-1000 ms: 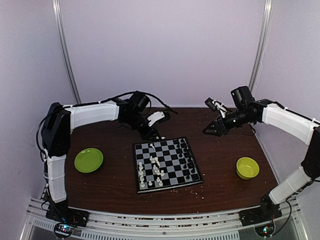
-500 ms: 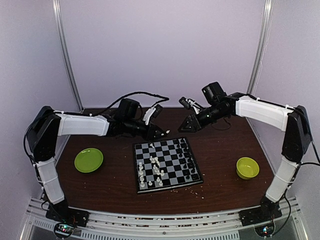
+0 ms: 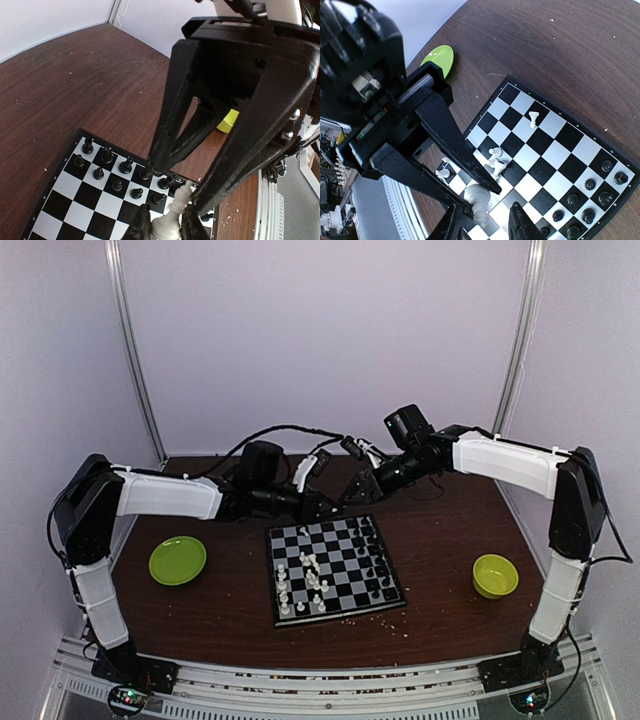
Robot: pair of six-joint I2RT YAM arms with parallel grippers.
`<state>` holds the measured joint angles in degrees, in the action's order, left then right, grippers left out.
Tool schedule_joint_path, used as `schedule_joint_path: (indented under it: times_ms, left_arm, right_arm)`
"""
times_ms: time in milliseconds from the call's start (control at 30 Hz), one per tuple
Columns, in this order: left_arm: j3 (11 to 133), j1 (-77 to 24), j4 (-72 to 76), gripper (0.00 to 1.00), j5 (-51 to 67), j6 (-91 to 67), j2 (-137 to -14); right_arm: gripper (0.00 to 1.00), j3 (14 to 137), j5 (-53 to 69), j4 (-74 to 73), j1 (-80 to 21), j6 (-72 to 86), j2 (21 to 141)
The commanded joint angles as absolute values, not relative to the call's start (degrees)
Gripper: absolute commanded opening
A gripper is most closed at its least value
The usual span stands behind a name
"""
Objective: Set up the chess pieces on the board
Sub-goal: Pass from the left arm to the right
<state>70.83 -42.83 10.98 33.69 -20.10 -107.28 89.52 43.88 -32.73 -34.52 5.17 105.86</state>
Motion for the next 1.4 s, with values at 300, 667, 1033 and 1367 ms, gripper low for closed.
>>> schedule_joint_path:
  times_ms: [300,667,1033,1367]
  left_arm:
    - [69.2,-43.1,15.9,0.17,31.0,-20.2,-104.8]
    - [68.7,-43.2,18.1,0.17,30.7,-20.8,-104.2]
    - [68.1,-43.3,20.6,0.17,30.6,-21.9,-104.2]
    - [66.9,-43.6,21.2,0.28,30.2,-21.6,-104.1]
  right_arm:
    - [0.25,87.4,49.0,-26.8,-34.6,11.5,107.1]
    - [0.29,85.7,48.7,-24.9,-34.6,13.3,107.3]
    - [0.18,84.7,49.7,-22.6,-34.6,15.7,107.7]
    - [0.08,85.2,49.2,-22.7,-34.6,14.8,108.8]
